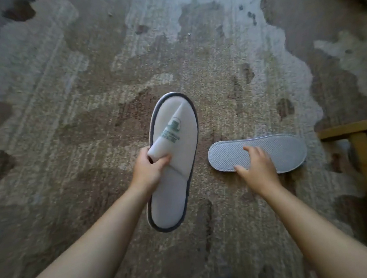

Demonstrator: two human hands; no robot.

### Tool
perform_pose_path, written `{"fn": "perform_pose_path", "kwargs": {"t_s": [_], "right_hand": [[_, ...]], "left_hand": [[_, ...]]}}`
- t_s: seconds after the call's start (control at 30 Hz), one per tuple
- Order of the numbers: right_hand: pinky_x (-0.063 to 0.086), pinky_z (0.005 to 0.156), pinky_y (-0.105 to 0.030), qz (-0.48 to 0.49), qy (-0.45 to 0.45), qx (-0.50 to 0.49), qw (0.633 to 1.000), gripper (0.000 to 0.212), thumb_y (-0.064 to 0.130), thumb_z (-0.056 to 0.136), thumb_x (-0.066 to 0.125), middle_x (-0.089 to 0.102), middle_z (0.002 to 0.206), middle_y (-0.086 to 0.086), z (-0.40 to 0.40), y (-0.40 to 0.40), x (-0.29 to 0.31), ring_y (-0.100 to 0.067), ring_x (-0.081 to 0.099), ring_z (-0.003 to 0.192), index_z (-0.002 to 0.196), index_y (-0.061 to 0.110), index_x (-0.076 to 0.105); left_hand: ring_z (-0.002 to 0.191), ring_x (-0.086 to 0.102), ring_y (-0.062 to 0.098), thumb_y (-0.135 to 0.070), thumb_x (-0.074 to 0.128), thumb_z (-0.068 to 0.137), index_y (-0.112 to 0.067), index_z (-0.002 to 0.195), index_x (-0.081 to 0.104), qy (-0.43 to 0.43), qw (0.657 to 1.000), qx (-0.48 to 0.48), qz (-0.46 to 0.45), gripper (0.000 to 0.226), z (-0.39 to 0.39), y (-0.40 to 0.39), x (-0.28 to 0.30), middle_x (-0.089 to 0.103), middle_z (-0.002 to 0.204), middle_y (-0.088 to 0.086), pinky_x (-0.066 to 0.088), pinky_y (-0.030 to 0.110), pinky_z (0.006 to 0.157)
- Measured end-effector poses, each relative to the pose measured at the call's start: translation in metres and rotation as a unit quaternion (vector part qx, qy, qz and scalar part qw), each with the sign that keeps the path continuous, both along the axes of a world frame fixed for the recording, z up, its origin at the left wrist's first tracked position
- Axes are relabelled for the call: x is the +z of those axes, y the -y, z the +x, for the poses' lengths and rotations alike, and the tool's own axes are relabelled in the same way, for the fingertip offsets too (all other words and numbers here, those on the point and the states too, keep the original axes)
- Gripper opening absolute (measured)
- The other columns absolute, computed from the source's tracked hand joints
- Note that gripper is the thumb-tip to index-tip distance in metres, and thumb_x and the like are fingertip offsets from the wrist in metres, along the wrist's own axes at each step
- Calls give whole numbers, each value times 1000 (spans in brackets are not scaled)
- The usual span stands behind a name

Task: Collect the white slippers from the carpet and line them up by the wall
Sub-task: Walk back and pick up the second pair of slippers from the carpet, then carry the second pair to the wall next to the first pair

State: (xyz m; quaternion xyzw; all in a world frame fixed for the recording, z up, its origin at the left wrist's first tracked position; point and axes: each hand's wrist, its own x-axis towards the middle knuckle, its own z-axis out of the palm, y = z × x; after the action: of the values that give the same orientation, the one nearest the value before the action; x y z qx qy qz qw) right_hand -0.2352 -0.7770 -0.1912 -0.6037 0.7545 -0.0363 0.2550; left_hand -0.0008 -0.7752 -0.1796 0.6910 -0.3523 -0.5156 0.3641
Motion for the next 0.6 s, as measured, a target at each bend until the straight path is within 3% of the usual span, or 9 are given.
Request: {"fn": "perform_pose_path", "kwargs": {"t_s": [0.1, 0.23, 0.37, 0.47, 0.53, 0.6], "right_hand": [[19, 112, -43, 23, -43, 41, 998, 72, 30, 78, 63, 25, 149, -11, -16, 27, -38, -28, 19, 137, 136, 14, 23], [1, 115, -47, 67, -120, 129, 982, 87, 36, 76, 63, 2, 155, -9, -23, 38, -68, -29, -3, 141, 140, 21, 6], [-3, 113, -53, 64, -161, 179, 969, 95, 45, 70, 67, 18, 151, -10, -30, 46, -74, -31, 8, 140, 139, 20, 7], [14, 109, -48, 24, -162, 195, 967, 76, 38, 65, 72, 41, 126, -17, -28, 52, -68, -33, 32, 121, 124, 12, 33], [29, 95, -43, -9, -156, 201, 967, 51, 31, 70, 69, 50, 113, -16, -26, 50, -59, -33, 44, 107, 110, 9, 45], [33, 75, -38, -64, -121, 191, 972, 27, 19, 76, 62, 58, 102, -17, -25, 44, -43, -32, 50, 90, 97, 7, 51]], "left_hand": [[66, 48, 8, -9, 64, 77, -25, 72, 45, 4, 1000, -11, 16, 25, -24, 9, -26, 51, 72, -5, 42, 18, 56], [78, 52, 21, -12, 64, 77, -26, 71, 46, 11, 998, -4, 62, 24, -33, -5, -46, 53, 74, 0, 43, 37, 73], [81, 52, 23, -14, 64, 77, -25, 72, 47, 22, 996, 14, 80, 22, -30, -12, -50, 53, 76, 1, 45, 38, 71], [84, 53, 24, -15, 63, 78, -19, 81, 49, 24, 997, 15, 78, 15, -29, -7, -48, 56, 85, 11, 47, 42, 74], [87, 55, 27, -14, 63, 79, -13, 91, 50, 17, 997, 16, 71, 18, -29, -4, -43, 56, 93, 16, 48, 45, 79], [87, 56, 28, -14, 62, 79, -13, 91, 50, 2, 998, 24, 59, 17, -28, -2, -32, 58, 94, 17, 49, 46, 80]]}}
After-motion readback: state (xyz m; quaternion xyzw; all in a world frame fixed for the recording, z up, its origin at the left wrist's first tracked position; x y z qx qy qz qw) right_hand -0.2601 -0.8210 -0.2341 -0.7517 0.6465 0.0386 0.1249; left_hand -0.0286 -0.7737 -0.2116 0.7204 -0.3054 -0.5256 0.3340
